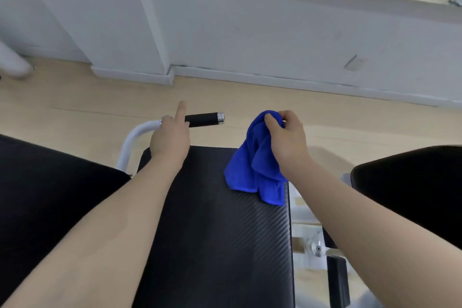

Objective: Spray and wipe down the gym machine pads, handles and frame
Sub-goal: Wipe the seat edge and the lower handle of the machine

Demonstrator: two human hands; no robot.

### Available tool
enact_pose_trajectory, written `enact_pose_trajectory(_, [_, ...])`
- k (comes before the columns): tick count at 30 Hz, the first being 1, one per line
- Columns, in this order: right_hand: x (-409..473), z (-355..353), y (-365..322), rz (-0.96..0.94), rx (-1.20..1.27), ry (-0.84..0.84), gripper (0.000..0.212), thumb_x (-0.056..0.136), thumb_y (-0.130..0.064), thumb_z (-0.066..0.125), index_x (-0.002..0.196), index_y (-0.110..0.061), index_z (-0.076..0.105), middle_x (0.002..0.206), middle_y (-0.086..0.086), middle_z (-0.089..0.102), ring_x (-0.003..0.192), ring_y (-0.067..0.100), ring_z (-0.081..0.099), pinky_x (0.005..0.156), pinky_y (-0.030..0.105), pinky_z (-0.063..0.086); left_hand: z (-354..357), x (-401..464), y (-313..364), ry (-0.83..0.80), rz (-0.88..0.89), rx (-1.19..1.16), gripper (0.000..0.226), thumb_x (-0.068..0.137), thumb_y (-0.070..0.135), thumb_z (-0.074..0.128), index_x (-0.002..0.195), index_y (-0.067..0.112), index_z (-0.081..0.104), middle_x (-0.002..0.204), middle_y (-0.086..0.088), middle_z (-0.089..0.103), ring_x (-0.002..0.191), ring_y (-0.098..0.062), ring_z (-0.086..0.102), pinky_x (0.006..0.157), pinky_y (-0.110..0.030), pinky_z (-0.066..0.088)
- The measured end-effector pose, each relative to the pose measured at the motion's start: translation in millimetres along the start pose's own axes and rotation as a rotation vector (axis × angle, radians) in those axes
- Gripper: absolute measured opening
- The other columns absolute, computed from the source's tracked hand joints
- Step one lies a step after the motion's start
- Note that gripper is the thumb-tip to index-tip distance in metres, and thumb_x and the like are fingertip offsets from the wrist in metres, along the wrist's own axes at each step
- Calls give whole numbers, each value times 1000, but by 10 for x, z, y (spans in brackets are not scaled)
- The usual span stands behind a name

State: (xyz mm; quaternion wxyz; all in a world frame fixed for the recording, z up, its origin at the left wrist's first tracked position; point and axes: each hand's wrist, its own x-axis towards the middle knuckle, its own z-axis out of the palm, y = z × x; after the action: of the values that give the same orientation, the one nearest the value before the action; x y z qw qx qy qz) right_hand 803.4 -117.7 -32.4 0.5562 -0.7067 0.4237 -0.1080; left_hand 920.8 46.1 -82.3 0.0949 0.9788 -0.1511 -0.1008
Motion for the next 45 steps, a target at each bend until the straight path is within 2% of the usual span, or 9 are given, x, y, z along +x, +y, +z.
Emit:
enact_pose_trajectory(10, [281, 243, 0, 11, 113, 106, 11, 97, -26, 43, 93, -17, 46, 80, -9, 48, 72, 6, 47, 65, 20, 40, 177, 234, -5, -16, 33, -208, 35, 98, 18, 36, 133, 16, 33, 90, -16, 55, 68, -32, 50, 48, -33, 31])
enact_pose_trajectory(15, [309, 573, -300, -298, -35, 67, 8, 97, -22, 42, 90, -18, 40, 77, -10, 51, 65, -5, 50, 60, 12, 39, 164, -22, -218, 169, -250, -514, 46, 97, 22, 41, 138, 14, 24, 72, -7, 57, 58, -26, 51, 48, -30, 32])
enact_pose_trajectory(19, [488, 1282, -65, -521, -706, -233, 23, 98, -31, 40, 90, -10, 47, 95, 7, 57, 101, 26, 53, 88, 37, 37, 223, -101, -255, 292, -405, -723, 44, 96, 25, 41, 135, 10, 26, 64, 4, 50, 55, -16, 48, 46, -29, 32])
enact_pose_trajectory(22, [635, 1626, 235, -710, -1123, -450, 37, 99, -37, 31, 116, -12, 52, 135, 3, 47, 135, 25, 29, 112, 43, 10, 281, -64, -274, 287, -399, -719, 42, 96, 24, 42, 133, 11, 27, 63, 9, 46, 57, -18, 47, 48, -30, 31])
enact_pose_trajectory(28, [917, 1869, 182, -991, -1330, -671, 32, 99, -41, 33, 122, -23, 46, 134, 6, 43, 111, 30, 47, 95, 40, 30, 312, -43, -257, 263, -435, -701, 42, 96, 25, 43, 134, 12, 29, 65, 11, 46, 61, -17, 46, 46, -26, 29])
enact_pose_trajectory(34, [1161, 1107, 213, -862, -1417, -520, 32, 98, -40, 36, 113, -12, 43, 115, 7, 55, 103, 29, 49, 86, 36, 31, 261, -45, -286, 223, -451, -737, 41, 96, 26, 42, 133, 14, 30, 65, 7, 48, 58, -14, 49, 47, -27, 33])
enact_pose_trajectory(38, [890, 1745, 235, -1110, -1348, -450, 31, 86, -40, 61, 102, -13, 60, 100, 13, 63, 88, 32, 58, 80, 39, 42, 271, -24, -291, 227, -448, -744, 40, 96, 26, 43, 132, 15, 31, 68, 4, 52, 65, -23, 52, 48, -30, 31])
enact_pose_trajectory(41, [816, 2113, 180, -1077, -1303, -635, 32, 95, -36, 43, 123, -25, 50, 133, 11, 46, 114, 32, 47, 97, 42, 33, 298, 17, -324, 208, -417, -737, 39, 96, 26, 44, 131, 16, 30, 73, -3, 57, 65, -24, 54, 48, -28, 37])
enact_pose_trajectory(45, [1039, 1773, 130, -1101, -1351, -805, 26, 91, -40, 52, 114, -31, 57, 147, 2, 27, 125, 26, 35, 96, 39, 33, 284, 10, -374, 191, -434, -772, 37, 95, 28, 41, 129, 21, 30, 71, 0, 57, 67, -27, 61, 57, -46, 52])
